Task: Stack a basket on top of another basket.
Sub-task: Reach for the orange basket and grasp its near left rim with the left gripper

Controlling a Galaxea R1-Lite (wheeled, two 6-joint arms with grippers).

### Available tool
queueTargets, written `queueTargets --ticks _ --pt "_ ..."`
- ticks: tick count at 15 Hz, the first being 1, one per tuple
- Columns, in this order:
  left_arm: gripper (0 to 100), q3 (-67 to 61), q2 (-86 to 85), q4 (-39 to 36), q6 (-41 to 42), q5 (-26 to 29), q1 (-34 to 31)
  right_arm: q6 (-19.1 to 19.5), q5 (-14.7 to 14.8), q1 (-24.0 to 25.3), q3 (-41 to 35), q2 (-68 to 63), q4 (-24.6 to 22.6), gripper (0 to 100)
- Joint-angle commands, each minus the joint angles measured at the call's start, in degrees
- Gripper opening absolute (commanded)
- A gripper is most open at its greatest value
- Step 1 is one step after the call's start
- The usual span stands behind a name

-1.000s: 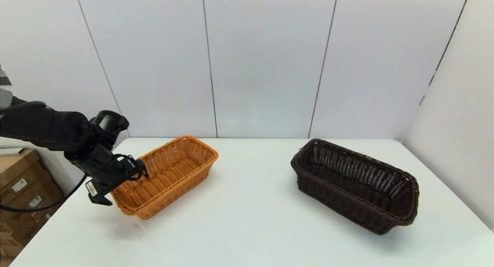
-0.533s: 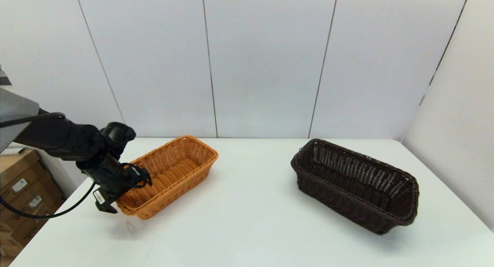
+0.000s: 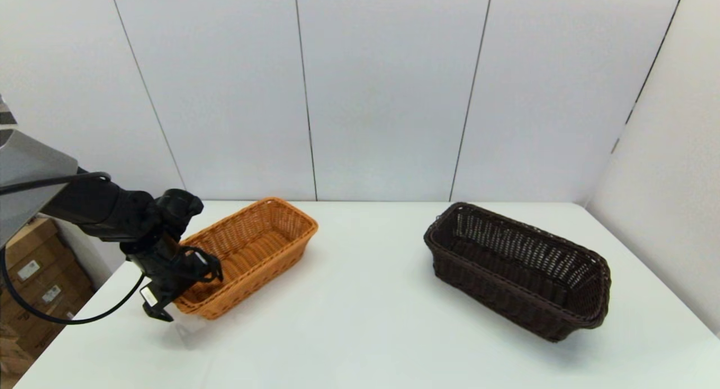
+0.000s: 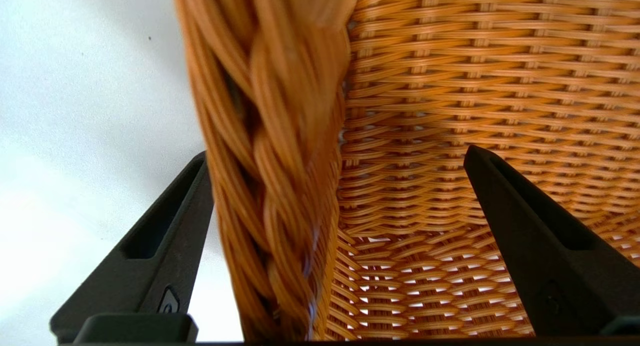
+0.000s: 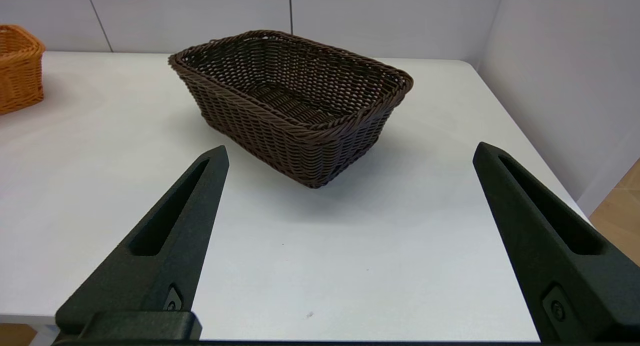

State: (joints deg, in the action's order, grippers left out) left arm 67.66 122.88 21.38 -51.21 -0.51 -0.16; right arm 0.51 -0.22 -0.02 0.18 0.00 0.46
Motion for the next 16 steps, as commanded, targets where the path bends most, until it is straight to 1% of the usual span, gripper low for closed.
queueTargets --ticks 1,2,16 --pt "100 0.19 0.52 0.15 -0.55 0.07 -0.02 0.02 -0.04 0.02 -0.01 0.0 0.06 100" --pt "0 0.28 0.52 0.15 -0.55 0.07 -0.02 0.02 -0.04 0.02 -0.01 0.0 -0.02 100" --pt "0 0.37 -0.27 0.24 -0.82 1.04 0.16 0.02 -0.04 -0.06 -0.01 0.0 -0.02 100"
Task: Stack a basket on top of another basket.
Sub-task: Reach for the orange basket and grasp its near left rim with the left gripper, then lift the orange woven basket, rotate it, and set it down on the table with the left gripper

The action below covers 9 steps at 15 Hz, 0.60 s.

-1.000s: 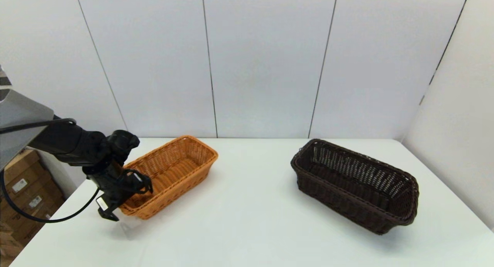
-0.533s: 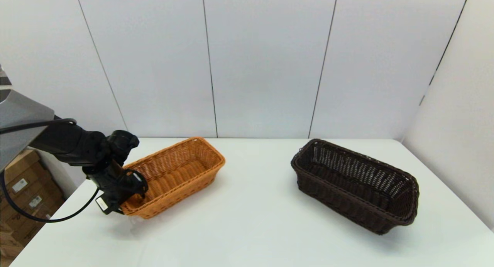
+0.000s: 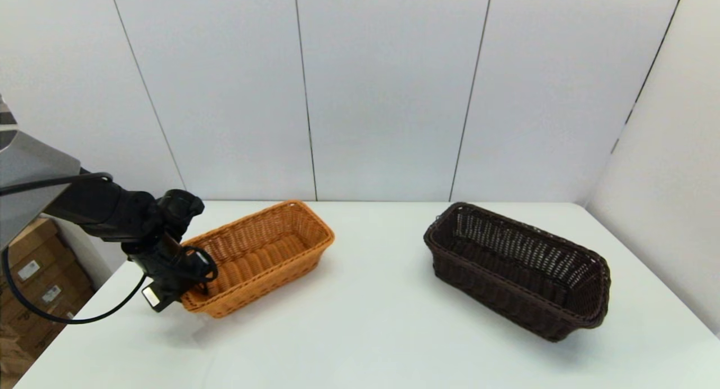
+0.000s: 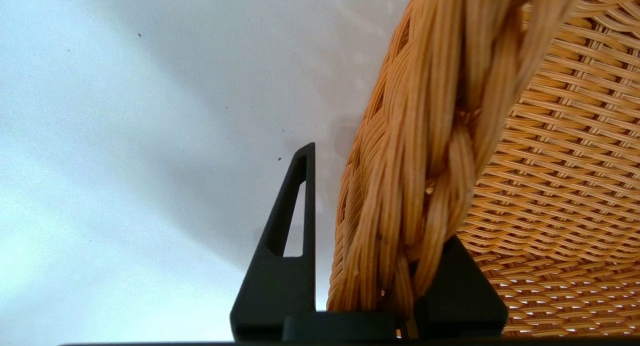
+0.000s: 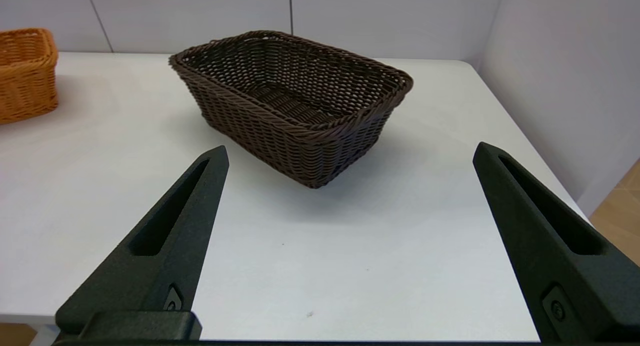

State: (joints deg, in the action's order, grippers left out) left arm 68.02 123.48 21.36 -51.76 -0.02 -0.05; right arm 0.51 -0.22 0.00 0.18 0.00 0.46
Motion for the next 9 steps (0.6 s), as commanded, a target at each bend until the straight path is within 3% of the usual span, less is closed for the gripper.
queueTargets --ticks 1,9 --pt "0 0.0 -2.28 0.35 0.08 1.96 0.22 0.02 -0.04 0.0 -0.01 0.0 -0.02 100" --pt "0 -0.96 -9.84 1.41 10.72 14.7 2.6 0.02 -0.04 0.0 -0.01 0.0 -0.02 100"
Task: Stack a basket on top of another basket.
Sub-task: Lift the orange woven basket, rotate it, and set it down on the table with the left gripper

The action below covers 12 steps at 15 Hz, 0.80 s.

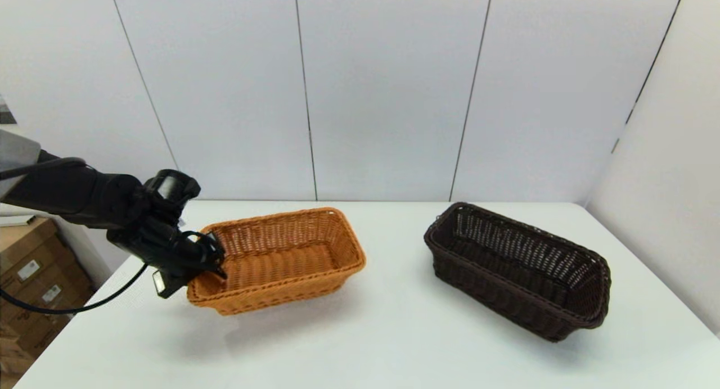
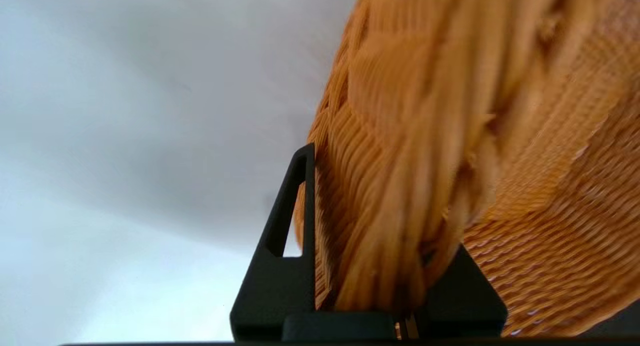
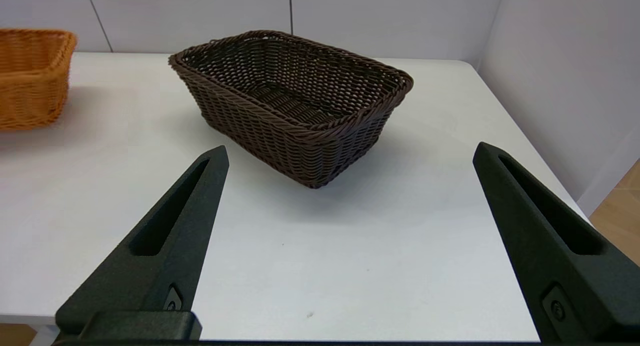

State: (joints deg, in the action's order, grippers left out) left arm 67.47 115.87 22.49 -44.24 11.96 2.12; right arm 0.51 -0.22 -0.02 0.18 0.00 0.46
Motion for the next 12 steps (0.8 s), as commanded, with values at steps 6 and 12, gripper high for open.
queueTargets --ticks 6,12 --pt "0 -0.85 -2.84 0.18 14.09 6.76 5.53 0.02 -0.04 -0.06 -0.01 0.0 -0.02 100" --pt "0 5.91 2.96 0.27 7.94 6.59 15.28 0.02 -0.04 0.02 -0.01 0.09 -0.02 100"
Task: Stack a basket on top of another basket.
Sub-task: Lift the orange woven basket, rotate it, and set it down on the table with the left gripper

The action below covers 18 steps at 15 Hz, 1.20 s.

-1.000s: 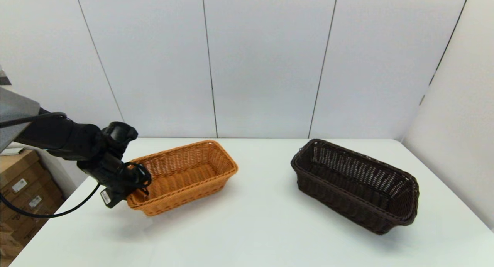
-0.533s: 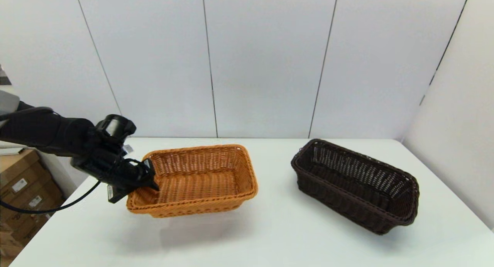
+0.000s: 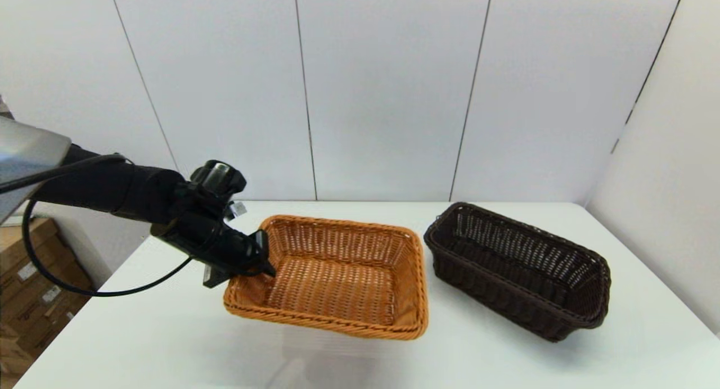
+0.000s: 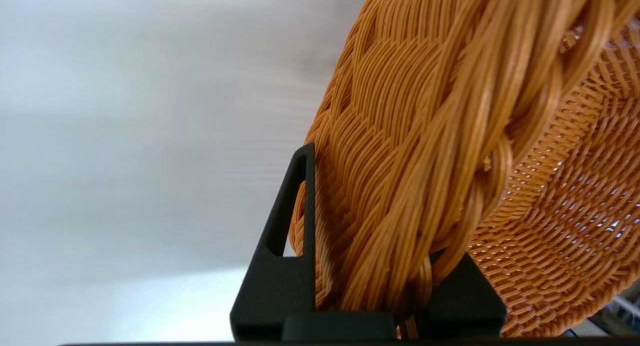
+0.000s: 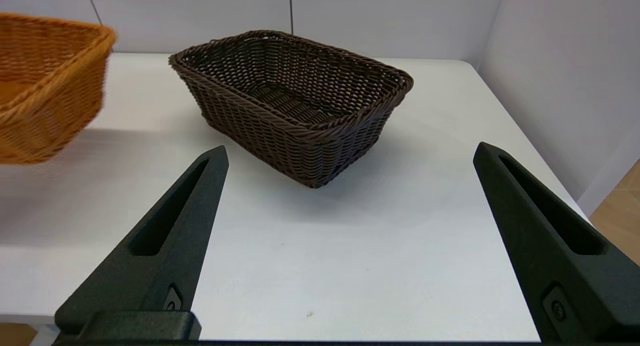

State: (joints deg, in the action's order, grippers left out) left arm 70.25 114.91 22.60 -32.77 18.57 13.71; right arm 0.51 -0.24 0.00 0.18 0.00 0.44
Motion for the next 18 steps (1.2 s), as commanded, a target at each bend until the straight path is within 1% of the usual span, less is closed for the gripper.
queueTargets --ticks 1,5,12,18 --pt "0 4.28 4.97 0.16 -4.67 -0.02 4.39 0.02 -0.02 0.0 -0.01 0.0 0.0 100" --pt "0 7.7 9.11 1.22 -8.01 -0.2 5.53 0.02 -0.02 0.0 -0.01 0.0 0.0 100" --pt "0 9.29 11.65 1.57 -8.28 -0.2 6.15 0.02 -0.02 0.0 -0.01 0.0 0.0 100" --pt "0 9.02 10.34 2.71 -8.28 -0.2 5.8 0.02 -0.02 0.0 -0.01 0.0 0.09 100"
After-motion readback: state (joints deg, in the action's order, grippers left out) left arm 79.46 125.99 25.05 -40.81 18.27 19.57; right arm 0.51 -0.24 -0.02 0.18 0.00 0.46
